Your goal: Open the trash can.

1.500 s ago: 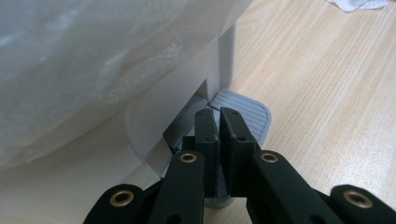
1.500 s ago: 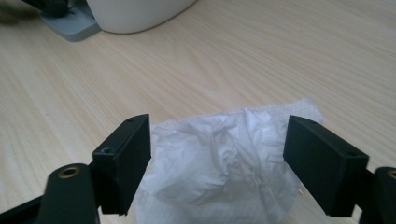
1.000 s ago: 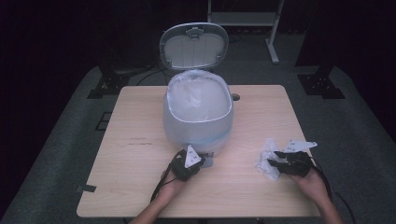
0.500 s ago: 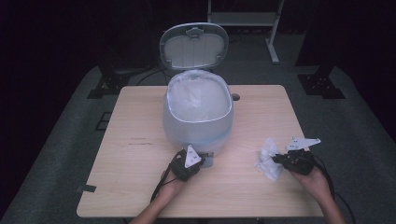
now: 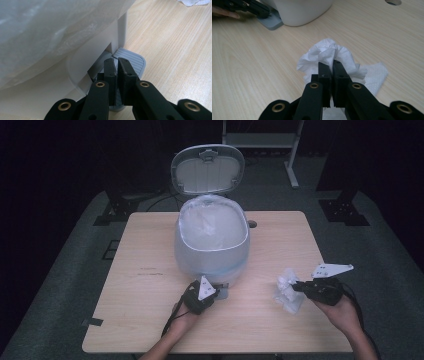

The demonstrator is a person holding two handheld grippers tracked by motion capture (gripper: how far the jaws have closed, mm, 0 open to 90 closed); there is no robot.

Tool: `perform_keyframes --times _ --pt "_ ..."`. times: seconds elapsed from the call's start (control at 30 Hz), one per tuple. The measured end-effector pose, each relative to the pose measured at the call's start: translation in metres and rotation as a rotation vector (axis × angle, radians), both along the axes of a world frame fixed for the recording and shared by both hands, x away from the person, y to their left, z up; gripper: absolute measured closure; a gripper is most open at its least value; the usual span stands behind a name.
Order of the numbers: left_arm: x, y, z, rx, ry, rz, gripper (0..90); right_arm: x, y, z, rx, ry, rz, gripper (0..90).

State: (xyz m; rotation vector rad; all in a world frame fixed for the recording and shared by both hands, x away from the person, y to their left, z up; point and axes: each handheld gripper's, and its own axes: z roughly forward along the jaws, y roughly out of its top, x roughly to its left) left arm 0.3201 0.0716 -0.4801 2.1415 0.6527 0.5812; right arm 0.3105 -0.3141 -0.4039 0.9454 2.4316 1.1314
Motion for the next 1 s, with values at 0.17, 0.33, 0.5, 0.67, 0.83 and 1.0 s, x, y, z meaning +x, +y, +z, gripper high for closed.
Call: perform_keyframes --times 0.17,0.33,0.5,0.67,0.83,1.0 --pt "0.000 0.000 0.000 -0.006 0.005 0.003 85.8 -0.001 0.003 0.009 0.015 0.004 0.023 86.4" --pt "0.001 0.000 0.000 -0.013 0.011 0.001 85.8 -0.001 0.005 0.019 0.047 0.007 0.037 86.4" --pt "0.000 0.000 0.000 -0.010 0.006 0.003 85.8 -0.001 0.007 0.030 0.087 0.009 0.052 86.4" --pt "0.001 0.001 0.000 -0.021 0.015 0.002 85.8 -0.001 0.011 0.042 0.098 0.005 0.066 86.8" --pt "0.000 0.000 0.000 -0.003 -0.001 0.002 85.8 0.000 0.015 0.052 0.103 0.005 0.083 86.8" --pt "0.001 0.001 0.000 -0.023 0.014 0.003 85.8 0.002 0.016 0.058 0.130 0.008 0.090 86.8"
